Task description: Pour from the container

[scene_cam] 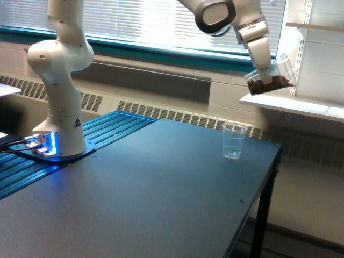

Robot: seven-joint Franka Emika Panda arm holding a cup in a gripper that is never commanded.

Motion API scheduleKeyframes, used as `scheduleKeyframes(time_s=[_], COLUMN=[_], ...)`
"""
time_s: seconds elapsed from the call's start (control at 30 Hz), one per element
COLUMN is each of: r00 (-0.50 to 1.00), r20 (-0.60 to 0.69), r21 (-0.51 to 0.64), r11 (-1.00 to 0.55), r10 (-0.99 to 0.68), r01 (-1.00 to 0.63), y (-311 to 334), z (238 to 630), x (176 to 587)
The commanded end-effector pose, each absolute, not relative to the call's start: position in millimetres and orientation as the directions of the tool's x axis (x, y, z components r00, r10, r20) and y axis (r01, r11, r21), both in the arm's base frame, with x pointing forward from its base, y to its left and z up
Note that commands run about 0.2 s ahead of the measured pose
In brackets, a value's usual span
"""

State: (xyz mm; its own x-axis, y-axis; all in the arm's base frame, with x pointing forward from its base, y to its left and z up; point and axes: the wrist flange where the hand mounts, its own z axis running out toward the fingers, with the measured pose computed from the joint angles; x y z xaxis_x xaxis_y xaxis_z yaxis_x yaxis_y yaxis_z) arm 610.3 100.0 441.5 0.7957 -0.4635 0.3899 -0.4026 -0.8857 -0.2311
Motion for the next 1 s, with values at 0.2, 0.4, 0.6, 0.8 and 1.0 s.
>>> scheduleKeyframes(time_s=[0.2,0.4,0.6,0.8,1.0], r00=[0.808,0.82,0.834,0.848,0.862], r20=[0.428,0.43,0.433,0.431,0.428], r21=[-0.223,-0.215,-0.197,-0.183,-0.171], r11=[-0.913,-0.925,-0.939,-0.95,-0.961], r10=[-0.405,-0.379,-0.342,-0.308,-0.272], r01=[-0.34,-0.315,-0.282,-0.252,-0.218], y=[116.7,127.6,138.9,153.0,167.6], z=[450.3,444.2,439.6,433.7,427.4], x=[589.2,569.7,550.3,532.0,515.4])
